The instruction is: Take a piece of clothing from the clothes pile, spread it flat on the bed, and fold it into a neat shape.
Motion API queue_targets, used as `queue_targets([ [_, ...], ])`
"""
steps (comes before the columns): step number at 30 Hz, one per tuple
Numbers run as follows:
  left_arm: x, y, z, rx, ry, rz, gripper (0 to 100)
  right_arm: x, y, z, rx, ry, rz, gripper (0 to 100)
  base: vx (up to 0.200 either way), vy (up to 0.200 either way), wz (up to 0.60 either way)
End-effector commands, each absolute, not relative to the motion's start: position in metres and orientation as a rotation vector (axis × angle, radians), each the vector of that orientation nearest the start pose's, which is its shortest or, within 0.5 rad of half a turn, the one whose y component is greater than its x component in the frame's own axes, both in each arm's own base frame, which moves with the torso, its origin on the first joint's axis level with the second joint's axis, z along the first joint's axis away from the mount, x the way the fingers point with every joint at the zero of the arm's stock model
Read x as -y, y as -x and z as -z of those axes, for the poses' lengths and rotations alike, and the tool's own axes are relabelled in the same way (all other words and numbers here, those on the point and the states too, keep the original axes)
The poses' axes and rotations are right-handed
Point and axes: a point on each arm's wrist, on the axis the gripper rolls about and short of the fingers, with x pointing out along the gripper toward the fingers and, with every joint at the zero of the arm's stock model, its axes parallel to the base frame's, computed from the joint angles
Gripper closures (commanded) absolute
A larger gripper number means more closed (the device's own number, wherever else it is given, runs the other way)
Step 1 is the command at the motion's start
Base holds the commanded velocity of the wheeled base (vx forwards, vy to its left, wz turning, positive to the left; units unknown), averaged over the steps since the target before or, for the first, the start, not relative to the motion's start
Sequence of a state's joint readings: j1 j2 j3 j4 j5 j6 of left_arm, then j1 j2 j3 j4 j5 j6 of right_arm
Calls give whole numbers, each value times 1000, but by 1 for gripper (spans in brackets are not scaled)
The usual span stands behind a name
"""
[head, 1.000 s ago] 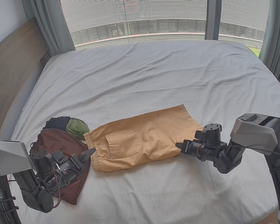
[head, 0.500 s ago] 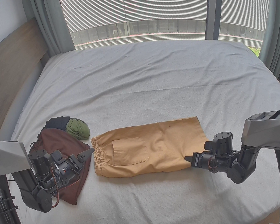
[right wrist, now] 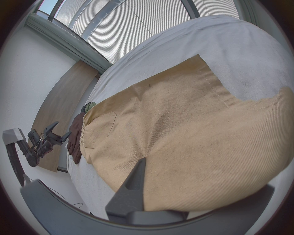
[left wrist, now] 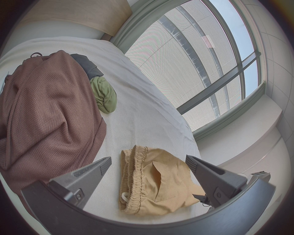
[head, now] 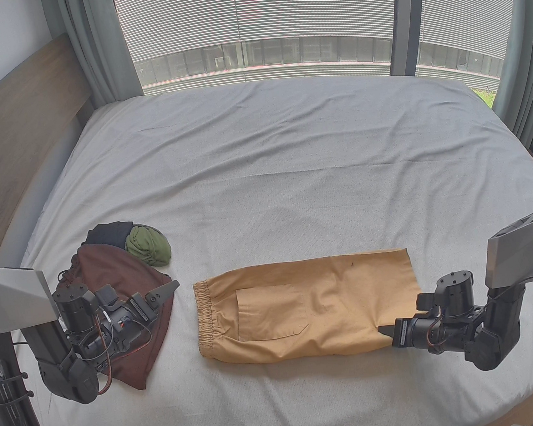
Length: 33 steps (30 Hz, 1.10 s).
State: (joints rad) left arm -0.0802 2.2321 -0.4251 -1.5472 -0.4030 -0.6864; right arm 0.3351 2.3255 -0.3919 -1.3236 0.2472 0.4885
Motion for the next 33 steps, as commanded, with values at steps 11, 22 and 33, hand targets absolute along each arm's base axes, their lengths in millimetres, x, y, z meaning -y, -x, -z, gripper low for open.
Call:
queue_targets([
  [11, 34, -312, -24, -414, 710, 375, 0, -88, -256, 66, -804, -428, -358, 100, 0, 0, 0],
  [22, 41, -305, -24, -443, 708, 408, 0, -91, -230, 49, -850, -408, -395, 0, 0, 0, 0],
  [33, 65, -288, -19, -526, 709, 468, 0, -105, -192, 13, -850, -372, -536, 0, 0, 0, 0],
])
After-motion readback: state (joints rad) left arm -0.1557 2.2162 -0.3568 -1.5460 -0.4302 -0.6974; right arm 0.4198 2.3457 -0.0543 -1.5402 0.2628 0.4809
